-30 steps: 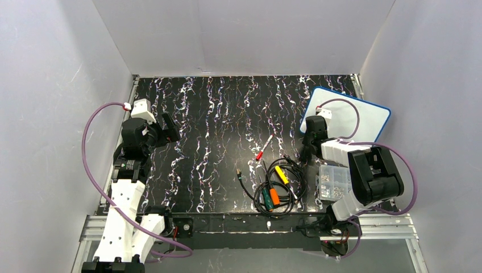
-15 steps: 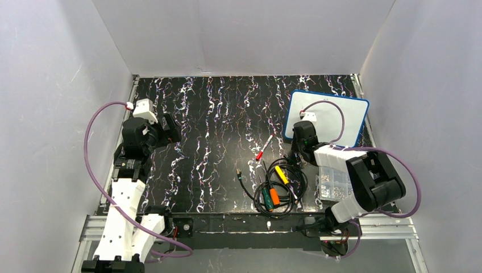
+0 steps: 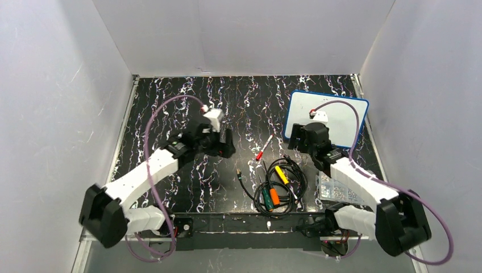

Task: Write a sentence on the whiteboard
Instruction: Move the whiteboard to the center of the board, then open the whiteboard marker at the center of the board.

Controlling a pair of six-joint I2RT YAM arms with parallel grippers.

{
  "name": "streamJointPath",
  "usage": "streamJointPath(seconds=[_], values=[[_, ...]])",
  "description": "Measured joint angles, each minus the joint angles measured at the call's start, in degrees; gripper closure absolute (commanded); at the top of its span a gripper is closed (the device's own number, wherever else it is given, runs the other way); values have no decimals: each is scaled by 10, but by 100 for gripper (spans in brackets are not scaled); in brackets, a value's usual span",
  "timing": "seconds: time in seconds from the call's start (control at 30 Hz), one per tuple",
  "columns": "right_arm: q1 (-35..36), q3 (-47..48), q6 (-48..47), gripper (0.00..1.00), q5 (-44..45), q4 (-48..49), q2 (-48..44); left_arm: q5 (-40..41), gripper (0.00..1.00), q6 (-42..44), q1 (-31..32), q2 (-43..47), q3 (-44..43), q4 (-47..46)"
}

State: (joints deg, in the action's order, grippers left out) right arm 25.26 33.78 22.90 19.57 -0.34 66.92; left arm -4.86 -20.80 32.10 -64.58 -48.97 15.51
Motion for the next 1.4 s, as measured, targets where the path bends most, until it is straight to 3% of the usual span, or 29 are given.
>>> streamJointPath(seconds=[0.13, 0.3, 0.63, 0.9, 1.03, 1.17, 1.4], values=[[0, -2, -2, 1, 9, -43, -70, 0, 26, -4, 75, -115, -40, -30], [0, -2, -2, 1, 44, -91, -155, 2, 34, 9, 132, -260, -115, -65], [0, -2, -2, 1, 96, -146, -250, 24, 50, 44, 154, -431, -215, -84], [0, -8, -1, 1, 106, -151, -265, 63, 59, 81, 160, -478, -251, -73], [0, -9, 1, 1, 107, -155, -259, 85, 75, 104, 173, -484, -255, -69], [0, -9, 2, 1, 107, -157, -255, 103, 100, 115, 183, -484, -255, -63], [-1, -9, -2, 1, 54, -158, -250, 132, 100, 126, 187, -421, -169, -90]])
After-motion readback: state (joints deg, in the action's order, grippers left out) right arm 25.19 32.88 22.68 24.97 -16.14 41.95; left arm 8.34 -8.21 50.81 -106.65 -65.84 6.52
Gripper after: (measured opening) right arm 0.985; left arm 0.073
